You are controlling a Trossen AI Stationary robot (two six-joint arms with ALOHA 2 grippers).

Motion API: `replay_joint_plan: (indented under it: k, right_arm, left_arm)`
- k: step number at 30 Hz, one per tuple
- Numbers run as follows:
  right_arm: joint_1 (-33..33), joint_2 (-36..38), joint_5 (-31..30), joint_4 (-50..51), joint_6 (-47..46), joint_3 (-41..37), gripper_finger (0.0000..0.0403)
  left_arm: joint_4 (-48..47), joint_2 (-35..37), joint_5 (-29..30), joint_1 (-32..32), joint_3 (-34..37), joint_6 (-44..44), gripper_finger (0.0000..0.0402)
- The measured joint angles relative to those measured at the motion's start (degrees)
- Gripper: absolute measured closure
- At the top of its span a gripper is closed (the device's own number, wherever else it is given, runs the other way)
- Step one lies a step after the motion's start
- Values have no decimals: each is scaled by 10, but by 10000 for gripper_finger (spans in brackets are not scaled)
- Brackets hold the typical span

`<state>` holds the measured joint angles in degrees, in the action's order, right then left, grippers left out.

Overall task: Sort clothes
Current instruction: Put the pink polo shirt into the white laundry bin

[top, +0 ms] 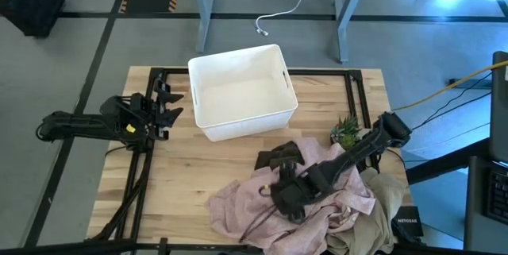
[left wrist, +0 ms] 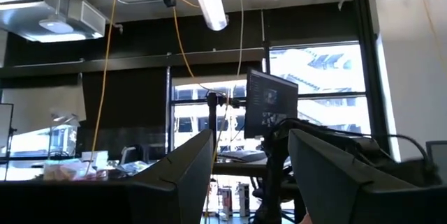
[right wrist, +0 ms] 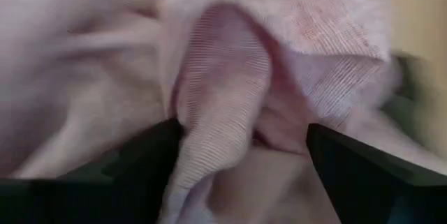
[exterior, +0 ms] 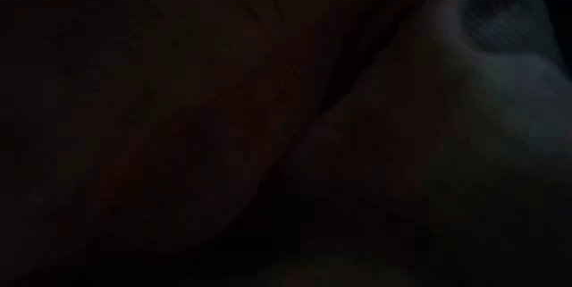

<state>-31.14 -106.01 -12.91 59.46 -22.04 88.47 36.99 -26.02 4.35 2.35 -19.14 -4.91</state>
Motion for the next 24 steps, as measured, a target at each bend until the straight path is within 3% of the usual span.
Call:
replay_joint_plan:
  k: [3,8,12,16,20,24]
  right_arm:
    - [14,-5,-60,75,-11,0,97]
    - [15,6,-72,142,-32,29,158]
    - [15,10,-21,108,-27,33,225]
    - [16,10,17,4,-12,12,274]
    - [15,9,-6,-54,0,-13,278]
    - [29,8,-35,-36,2,-25,234]
  left_arm:
    - [0,0,1,0,0,2,218]
    - [0,0,3,0,0,0,218]
    - [-1,0,3,0,0,3,218]
    - [-5,0,3,0,0,16,218]
    - [-5,0,3,0,0,17,218]
    - [-9,0,3,0,0,19,218]
